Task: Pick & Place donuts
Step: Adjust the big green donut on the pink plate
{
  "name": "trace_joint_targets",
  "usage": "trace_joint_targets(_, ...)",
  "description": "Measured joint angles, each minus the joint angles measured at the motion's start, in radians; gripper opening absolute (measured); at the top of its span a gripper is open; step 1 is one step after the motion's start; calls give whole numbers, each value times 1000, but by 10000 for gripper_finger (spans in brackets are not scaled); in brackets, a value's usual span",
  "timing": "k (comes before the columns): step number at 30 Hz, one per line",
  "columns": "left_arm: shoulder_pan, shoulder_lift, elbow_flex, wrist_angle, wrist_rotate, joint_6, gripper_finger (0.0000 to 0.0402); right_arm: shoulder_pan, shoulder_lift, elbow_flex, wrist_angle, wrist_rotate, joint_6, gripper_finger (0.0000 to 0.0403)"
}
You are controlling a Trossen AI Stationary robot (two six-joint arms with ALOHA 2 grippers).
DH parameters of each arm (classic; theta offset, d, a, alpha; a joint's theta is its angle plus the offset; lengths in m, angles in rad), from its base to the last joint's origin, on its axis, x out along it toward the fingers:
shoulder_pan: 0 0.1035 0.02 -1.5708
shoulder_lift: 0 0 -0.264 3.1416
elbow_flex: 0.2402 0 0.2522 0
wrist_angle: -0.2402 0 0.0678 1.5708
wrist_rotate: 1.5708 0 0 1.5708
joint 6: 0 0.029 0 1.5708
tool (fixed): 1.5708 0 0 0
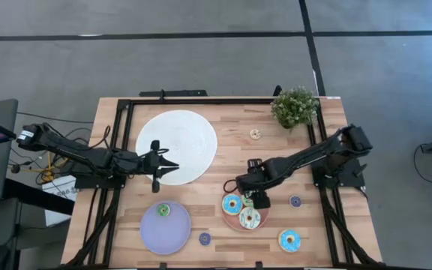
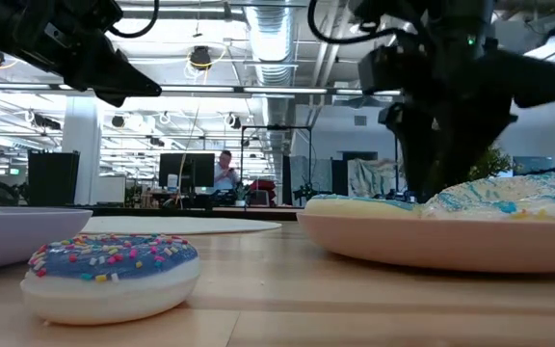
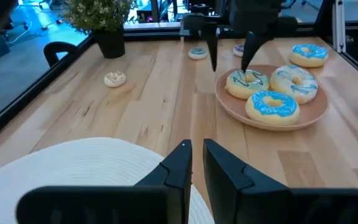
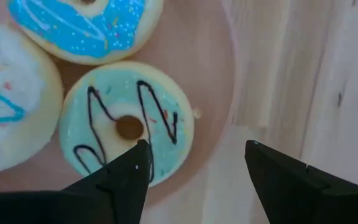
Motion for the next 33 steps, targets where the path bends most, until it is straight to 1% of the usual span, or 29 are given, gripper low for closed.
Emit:
trace_joint_targets(10,0,0,0,1,0,18,31,-1,76,2,21,-11,-67,226)
trace_joint_targets(24,0,0,0,1,-1,23,31,0,63,0,18,-16,-49,181)
trace_joint_targets(28,0,0,0,1,-1,23,31,2,63,0,30,-37,-31,165)
trace_joint_targets(33,0,0,0,1,-1,23,31,6,63,0,54,-39,-14,151)
